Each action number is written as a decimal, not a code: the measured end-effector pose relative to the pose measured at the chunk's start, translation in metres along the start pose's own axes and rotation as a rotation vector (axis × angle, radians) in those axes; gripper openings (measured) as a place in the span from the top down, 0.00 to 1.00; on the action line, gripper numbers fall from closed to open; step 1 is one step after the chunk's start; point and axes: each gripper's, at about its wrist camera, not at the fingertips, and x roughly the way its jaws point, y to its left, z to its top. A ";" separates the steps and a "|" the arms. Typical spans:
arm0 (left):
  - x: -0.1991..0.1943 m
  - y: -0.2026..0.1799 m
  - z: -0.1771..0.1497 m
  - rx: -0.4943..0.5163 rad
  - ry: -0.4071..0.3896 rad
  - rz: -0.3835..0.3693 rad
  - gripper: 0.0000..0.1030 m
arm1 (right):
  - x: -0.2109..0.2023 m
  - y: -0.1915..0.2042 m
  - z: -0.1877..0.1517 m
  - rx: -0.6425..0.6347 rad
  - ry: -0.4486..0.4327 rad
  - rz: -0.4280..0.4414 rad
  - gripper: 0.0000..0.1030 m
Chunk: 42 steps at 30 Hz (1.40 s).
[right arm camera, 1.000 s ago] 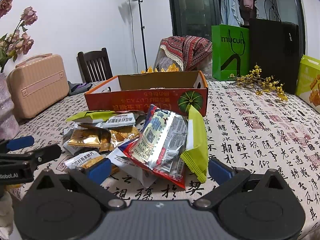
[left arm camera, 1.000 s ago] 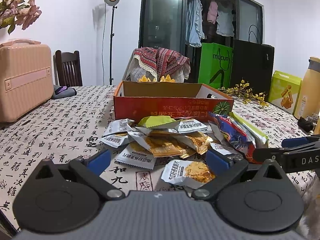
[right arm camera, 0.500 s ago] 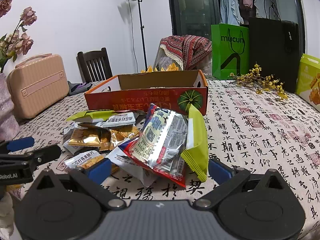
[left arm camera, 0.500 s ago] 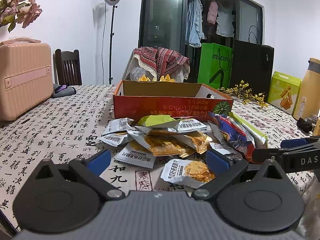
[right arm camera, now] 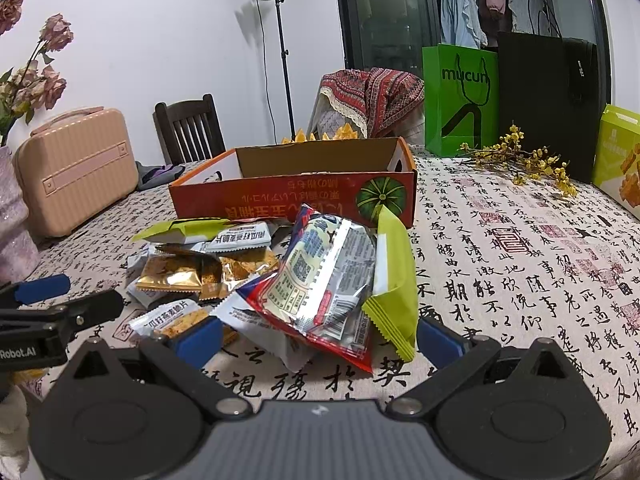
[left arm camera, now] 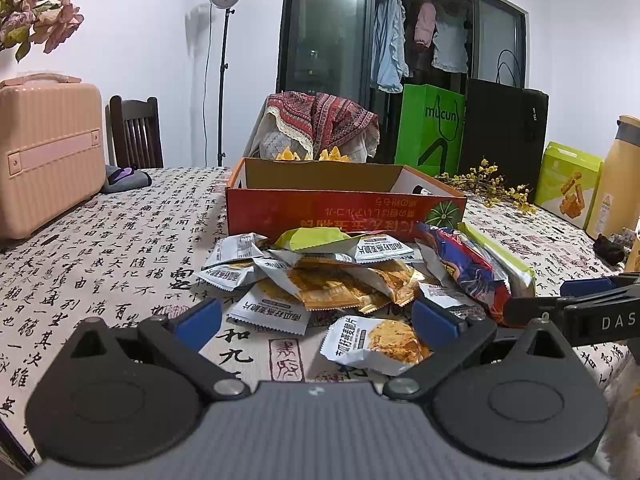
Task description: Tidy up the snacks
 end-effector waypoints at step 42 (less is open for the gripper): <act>0.012 0.017 0.013 -0.060 -0.003 0.057 0.00 | 0.020 -0.054 0.036 0.100 -0.006 -0.041 0.15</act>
